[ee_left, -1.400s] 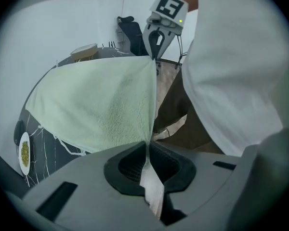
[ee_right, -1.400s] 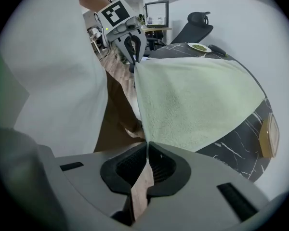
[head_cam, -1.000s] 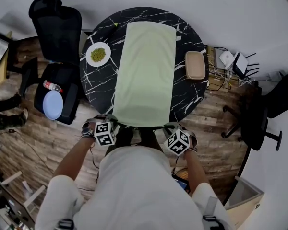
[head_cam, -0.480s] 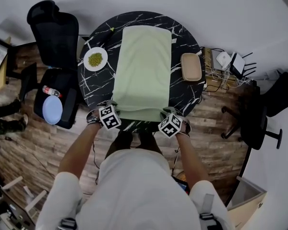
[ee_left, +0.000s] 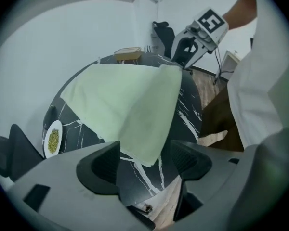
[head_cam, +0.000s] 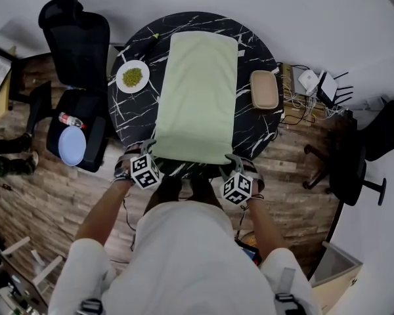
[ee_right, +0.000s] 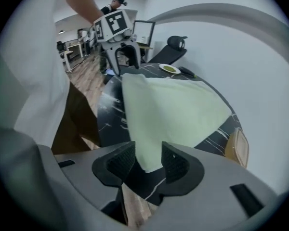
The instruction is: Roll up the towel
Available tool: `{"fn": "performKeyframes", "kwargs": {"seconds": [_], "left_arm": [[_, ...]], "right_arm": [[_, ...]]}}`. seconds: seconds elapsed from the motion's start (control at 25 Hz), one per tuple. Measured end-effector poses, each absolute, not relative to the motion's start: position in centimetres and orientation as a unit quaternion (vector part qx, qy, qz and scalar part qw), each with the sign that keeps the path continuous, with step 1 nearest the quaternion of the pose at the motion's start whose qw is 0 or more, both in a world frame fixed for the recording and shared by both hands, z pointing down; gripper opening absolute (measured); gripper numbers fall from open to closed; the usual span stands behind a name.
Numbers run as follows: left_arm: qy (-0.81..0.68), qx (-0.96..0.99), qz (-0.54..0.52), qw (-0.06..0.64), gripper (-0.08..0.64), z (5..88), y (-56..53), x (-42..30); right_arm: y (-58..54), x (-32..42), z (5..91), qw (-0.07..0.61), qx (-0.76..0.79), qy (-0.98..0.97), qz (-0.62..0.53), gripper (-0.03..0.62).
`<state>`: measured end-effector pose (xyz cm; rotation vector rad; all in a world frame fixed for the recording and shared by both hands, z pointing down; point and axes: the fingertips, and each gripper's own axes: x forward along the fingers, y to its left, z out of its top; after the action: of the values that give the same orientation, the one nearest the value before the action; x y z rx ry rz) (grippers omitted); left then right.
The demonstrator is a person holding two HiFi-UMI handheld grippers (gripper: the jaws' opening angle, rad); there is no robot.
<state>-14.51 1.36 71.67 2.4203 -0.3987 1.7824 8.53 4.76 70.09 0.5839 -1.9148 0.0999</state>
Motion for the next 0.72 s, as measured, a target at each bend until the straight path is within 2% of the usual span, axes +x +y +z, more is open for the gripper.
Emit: {"fn": "performKeyframes", "kwargs": {"seconds": [0.16,0.36,0.4,0.52,0.64,0.72], "left_arm": [[-0.084,0.784,0.614,0.030,0.307,73.3,3.2,-14.7],[-0.094,0.776,0.622,0.045,0.304,74.8,2.9,-15.2],[-0.099,0.776,0.622,0.044,0.286,74.8,2.6,-15.2],[-0.112,0.773,0.623,0.031,0.168,75.0,1.8,-15.2],[-0.117,0.768,0.629,0.017,0.044,75.0,1.3,-15.3],[-0.113,0.766,0.633,0.013,0.029,74.9,1.5,-15.3]], "right_arm": [[7.2,7.9,72.6,0.566,0.200,-0.798,0.045,0.160],[7.3,8.5,74.6,0.576,0.196,-0.789,0.081,0.160],[7.2,8.5,74.7,0.576,0.194,-0.789,0.089,0.164],[7.3,8.4,74.8,0.574,0.186,-0.791,0.105,0.167],[7.1,8.5,74.8,0.573,0.189,-0.790,0.113,0.136],[6.5,8.8,74.7,0.579,0.201,-0.784,0.102,0.009]]}}
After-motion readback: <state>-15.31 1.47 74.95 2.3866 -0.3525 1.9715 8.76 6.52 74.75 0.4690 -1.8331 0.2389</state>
